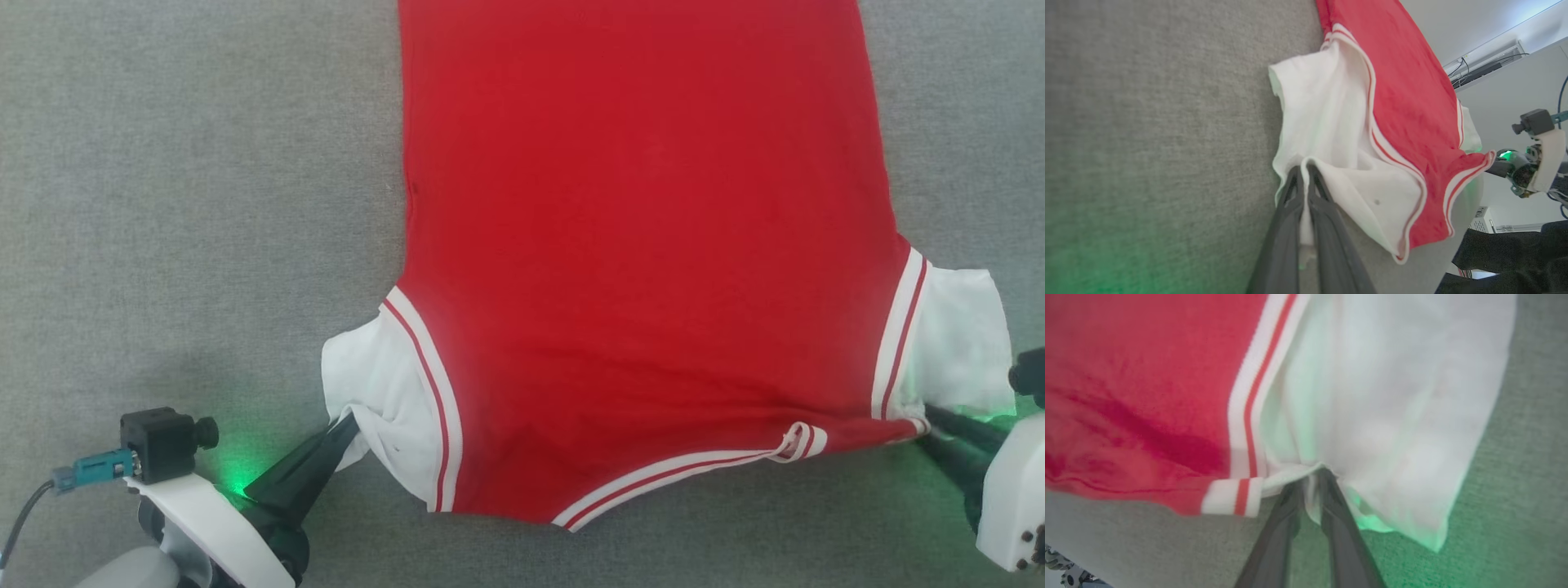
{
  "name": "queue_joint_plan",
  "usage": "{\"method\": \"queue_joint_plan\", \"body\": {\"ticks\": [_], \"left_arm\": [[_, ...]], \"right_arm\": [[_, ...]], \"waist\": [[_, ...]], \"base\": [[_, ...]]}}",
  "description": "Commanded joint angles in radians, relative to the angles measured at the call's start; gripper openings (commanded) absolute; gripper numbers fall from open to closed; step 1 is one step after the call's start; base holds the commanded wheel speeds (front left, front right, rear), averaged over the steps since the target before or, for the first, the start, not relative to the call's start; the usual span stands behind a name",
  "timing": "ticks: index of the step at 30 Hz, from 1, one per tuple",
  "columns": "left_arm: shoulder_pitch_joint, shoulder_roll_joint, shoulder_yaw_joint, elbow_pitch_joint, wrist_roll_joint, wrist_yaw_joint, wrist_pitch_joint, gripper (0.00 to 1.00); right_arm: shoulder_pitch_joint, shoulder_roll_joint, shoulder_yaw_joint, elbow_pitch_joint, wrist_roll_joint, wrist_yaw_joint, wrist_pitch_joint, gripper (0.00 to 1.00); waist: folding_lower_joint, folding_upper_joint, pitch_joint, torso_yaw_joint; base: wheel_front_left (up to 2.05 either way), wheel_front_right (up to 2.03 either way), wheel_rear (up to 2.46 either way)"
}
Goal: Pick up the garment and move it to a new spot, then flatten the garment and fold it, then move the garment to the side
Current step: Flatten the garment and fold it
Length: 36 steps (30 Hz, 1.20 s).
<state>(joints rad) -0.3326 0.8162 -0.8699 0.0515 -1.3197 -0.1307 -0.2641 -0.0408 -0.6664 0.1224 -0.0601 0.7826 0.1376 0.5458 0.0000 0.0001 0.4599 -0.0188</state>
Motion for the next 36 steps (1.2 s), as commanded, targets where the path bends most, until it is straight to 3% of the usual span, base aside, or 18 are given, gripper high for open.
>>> {"method": "queue_joint_plan", "body": {"ticks": [1,9,13,17,18,27,36], "left_arm": [[-0.007,-0.028,-0.018,0.024,0.0,0.001,0.006,0.0],[-0.02,-0.05,-0.001,-0.029,0.051,0.001,0.003,0.0],[-0.06,-0.074,-0.013,-0.054,0.073,-0.001,0.003,0.0],[-0.12,-0.113,-0.044,-0.062,0.089,-0.002,0.003,0.0],[-0.12,-0.113,-0.044,-0.062,0.089,-0.002,0.003,0.0],[-0.222,-0.191,-0.111,-0.038,0.078,-0.001,0.006,0.0],[-0.252,-0.219,-0.136,-0.028,0.081,0.003,0.011,0.0]], "right_arm": [[0.012,0.011,0.002,0.001,-0.012,-0.013,0.009,1.0],[0.056,-0.067,-0.25,-0.292,0.125,-0.007,0.148,1.0],[-0.067,-0.099,-0.386,-0.321,0.167,-0.007,0.243,1.0],[-0.336,-0.095,-0.391,-0.19,0.104,-0.007,0.31,1.0],[-0.336,-0.095,-0.391,-0.19,0.104,-0.007,0.31,1.0],[-0.933,-0.011,-0.226,0.248,-0.21,-0.007,0.488,1.0],[-1.247,0.019,-0.182,0.504,-0.44,-0.007,0.633,1.0]], "waist": [[0.0,-0.0001,0.004,-0.003],[0.0,-0.0001,0.043,0.033],[0.0,-0.0001,0.087,0.078],[0.0,-0.0001,0.134,0.129],[0.0,-0.0001,0.134,0.129],[0.0,-0.0001,0.222,0.259],[0.0,-0.0001,0.312,0.309]], "base": [[0.0,0.0,0.0],[0.0,0.0,0.0],[0.0,0.0,0.0],[0.0,0.0,0.0],[0.0,0.0,0.0],[0.0,0.0,0.0],[0.0,0.0,0.0]]}}
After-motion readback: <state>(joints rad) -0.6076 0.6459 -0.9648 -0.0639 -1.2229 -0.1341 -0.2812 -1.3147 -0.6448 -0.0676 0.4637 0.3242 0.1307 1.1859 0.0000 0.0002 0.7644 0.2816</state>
